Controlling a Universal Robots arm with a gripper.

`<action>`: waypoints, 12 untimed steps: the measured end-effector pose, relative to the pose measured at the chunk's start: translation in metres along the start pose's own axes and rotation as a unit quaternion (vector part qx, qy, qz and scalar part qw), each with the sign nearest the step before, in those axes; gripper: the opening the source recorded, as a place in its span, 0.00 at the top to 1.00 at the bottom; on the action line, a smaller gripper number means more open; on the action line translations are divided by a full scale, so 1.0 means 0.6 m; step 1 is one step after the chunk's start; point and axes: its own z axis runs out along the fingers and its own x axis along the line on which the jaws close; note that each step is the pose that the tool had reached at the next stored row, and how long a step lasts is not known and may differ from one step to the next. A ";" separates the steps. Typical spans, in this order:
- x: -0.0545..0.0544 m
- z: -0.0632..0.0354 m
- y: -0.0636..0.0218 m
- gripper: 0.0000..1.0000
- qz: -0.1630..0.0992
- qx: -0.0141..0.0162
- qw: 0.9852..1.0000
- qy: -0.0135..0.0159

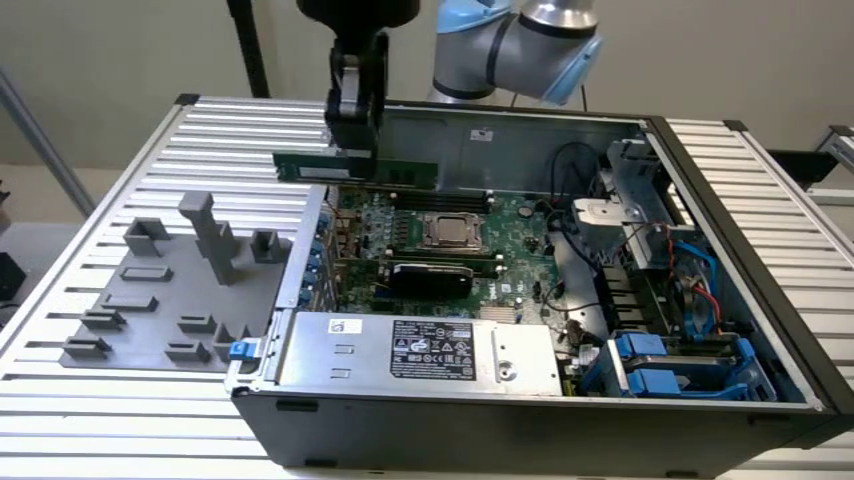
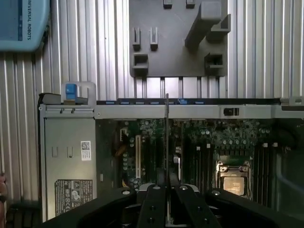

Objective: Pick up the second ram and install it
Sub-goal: 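Insert the second ram into the second slot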

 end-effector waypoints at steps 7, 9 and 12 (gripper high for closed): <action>-0.015 0.016 -0.053 1.00 0.000 0.000 1.000 0.000; -0.022 0.022 -0.067 1.00 0.000 0.000 1.000 0.000; -0.033 0.031 -0.084 1.00 0.000 0.000 1.000 0.000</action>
